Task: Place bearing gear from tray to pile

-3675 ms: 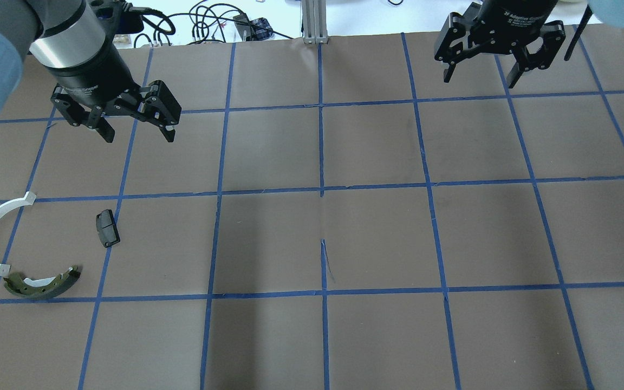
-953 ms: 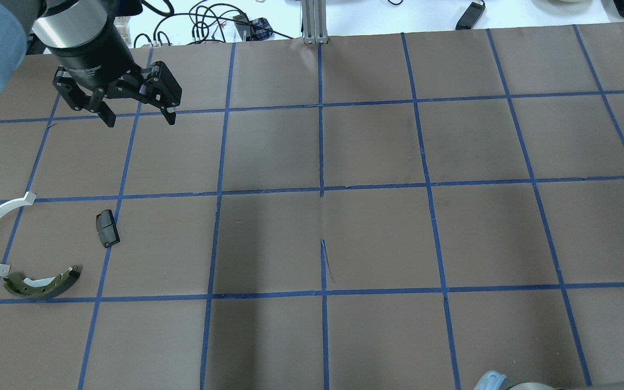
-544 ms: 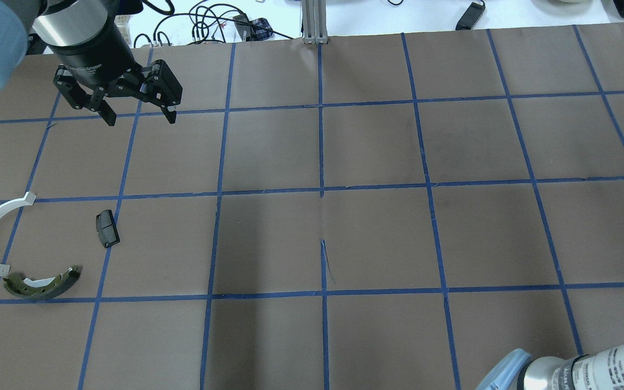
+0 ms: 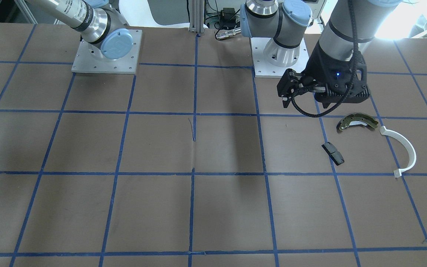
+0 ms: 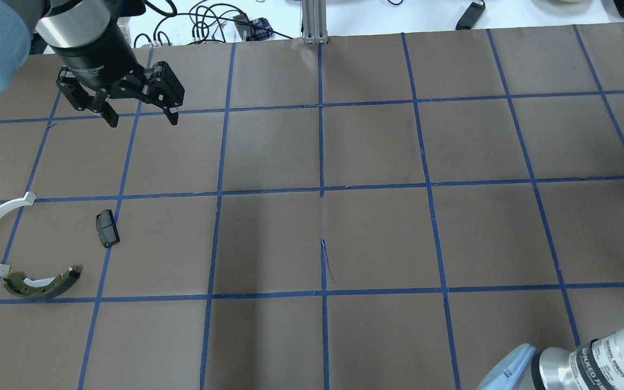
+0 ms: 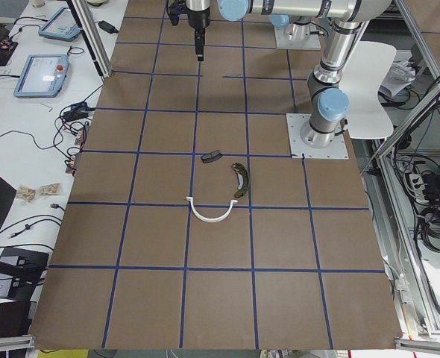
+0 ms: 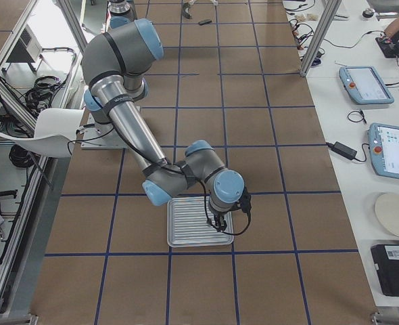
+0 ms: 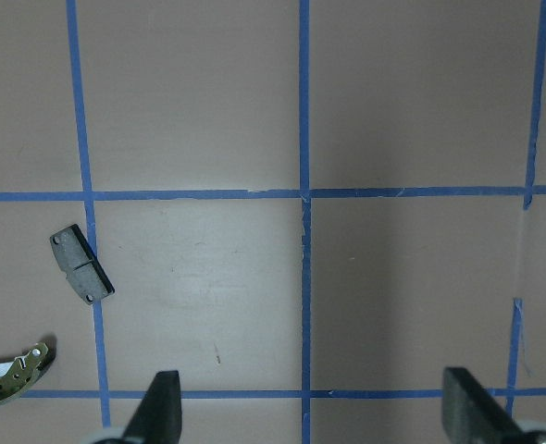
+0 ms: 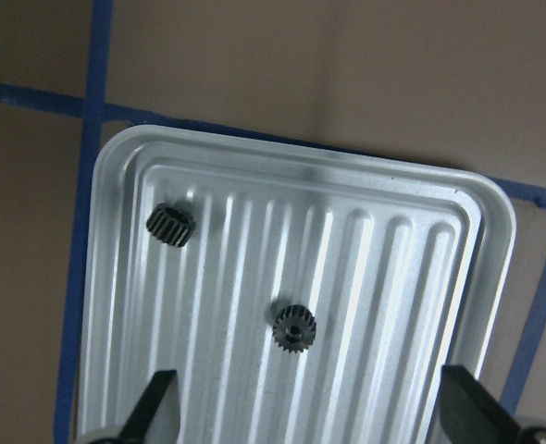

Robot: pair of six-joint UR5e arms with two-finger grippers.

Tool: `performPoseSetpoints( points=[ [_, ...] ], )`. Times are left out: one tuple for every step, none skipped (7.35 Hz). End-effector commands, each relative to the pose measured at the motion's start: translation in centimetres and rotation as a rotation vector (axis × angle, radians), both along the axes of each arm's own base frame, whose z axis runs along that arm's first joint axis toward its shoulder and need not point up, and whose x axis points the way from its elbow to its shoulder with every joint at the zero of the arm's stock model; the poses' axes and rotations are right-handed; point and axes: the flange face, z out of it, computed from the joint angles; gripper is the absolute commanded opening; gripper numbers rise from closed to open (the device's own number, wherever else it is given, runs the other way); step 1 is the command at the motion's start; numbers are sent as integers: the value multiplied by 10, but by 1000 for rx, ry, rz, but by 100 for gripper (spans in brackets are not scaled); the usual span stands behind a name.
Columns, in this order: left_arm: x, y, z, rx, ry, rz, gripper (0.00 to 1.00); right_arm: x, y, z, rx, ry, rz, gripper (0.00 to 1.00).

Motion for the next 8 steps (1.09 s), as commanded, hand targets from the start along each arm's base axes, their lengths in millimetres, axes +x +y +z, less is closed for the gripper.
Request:
performPoseSetpoints(
  points=[
    [0, 0, -1, 2, 0, 0, 100, 14, 12, -45, -24, 40, 52, 100],
    [0, 0, -1, 2, 0, 0, 100, 16, 13, -47, -30, 51, 70, 97],
    [0, 0, -2, 4, 0, 0, 100, 16, 13, -52, -34, 45, 136, 90],
    [0, 0, -2, 2, 0, 0, 100, 16, 13, -53, -35, 48, 145, 90],
    [0, 0, -2, 2, 0, 0, 100, 16, 14, -53, -32, 51, 153, 85],
    [0, 0, -2, 2, 0, 0, 100, 16, 14, -53, -33, 48, 178, 76],
    [-1, 1, -2, 4, -1, -2, 100, 17, 14, -55, -28, 47, 178, 61],
    [-1, 1, -2, 4, 0, -2, 100, 18, 15, -57, -24, 42, 178, 37]
  ],
)
